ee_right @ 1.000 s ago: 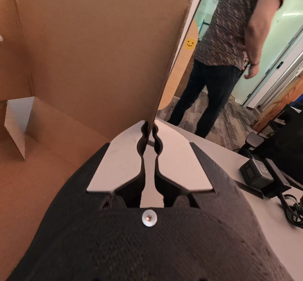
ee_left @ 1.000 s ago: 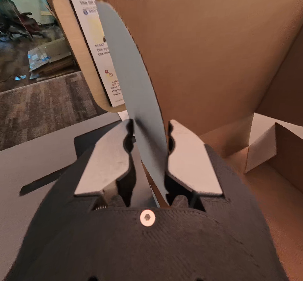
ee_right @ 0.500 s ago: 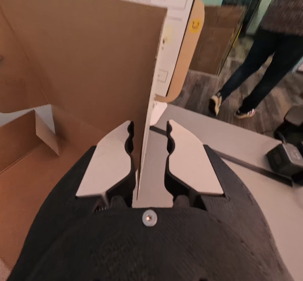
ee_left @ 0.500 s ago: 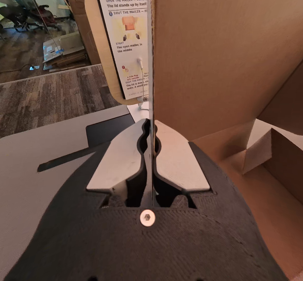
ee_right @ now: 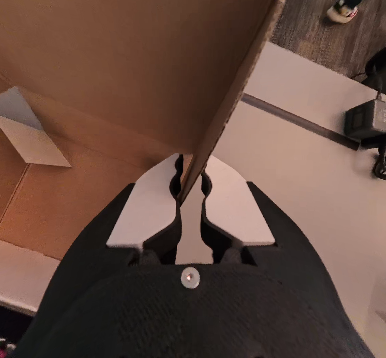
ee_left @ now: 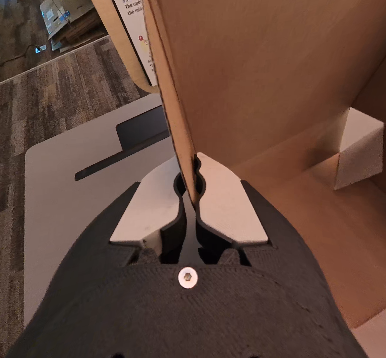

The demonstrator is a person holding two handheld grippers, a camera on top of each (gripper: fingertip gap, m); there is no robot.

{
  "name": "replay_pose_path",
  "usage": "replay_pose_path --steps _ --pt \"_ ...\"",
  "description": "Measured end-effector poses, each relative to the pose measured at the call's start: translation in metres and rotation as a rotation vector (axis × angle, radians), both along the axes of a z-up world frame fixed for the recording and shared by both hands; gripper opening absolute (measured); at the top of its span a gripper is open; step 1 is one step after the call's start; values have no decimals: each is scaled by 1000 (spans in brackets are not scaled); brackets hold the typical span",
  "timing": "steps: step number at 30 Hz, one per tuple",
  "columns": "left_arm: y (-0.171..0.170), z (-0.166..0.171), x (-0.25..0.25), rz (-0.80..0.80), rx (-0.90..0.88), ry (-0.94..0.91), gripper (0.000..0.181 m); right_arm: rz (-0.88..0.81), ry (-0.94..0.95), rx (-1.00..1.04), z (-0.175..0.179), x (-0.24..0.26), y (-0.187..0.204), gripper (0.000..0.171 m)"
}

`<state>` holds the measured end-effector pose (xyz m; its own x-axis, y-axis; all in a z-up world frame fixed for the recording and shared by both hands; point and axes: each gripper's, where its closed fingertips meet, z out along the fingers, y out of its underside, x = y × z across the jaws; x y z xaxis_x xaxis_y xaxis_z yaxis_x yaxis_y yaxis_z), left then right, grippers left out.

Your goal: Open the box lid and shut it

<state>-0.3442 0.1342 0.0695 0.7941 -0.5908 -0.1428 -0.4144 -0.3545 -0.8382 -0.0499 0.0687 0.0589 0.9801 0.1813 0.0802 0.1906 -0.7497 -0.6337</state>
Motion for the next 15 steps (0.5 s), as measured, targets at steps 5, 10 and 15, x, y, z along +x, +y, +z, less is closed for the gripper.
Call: replay_pose_path --steps 5,10,15 --pt "10 0 2 0 15 -48 2 49 -86 58 -1 5 0 27" --pt "12 4 4 -36 24 -101 1 132 -311 323 21 22 -7 37" --pt "8 19 11 -99 128 -122 1 160 -492 589 55 34 -20 46"
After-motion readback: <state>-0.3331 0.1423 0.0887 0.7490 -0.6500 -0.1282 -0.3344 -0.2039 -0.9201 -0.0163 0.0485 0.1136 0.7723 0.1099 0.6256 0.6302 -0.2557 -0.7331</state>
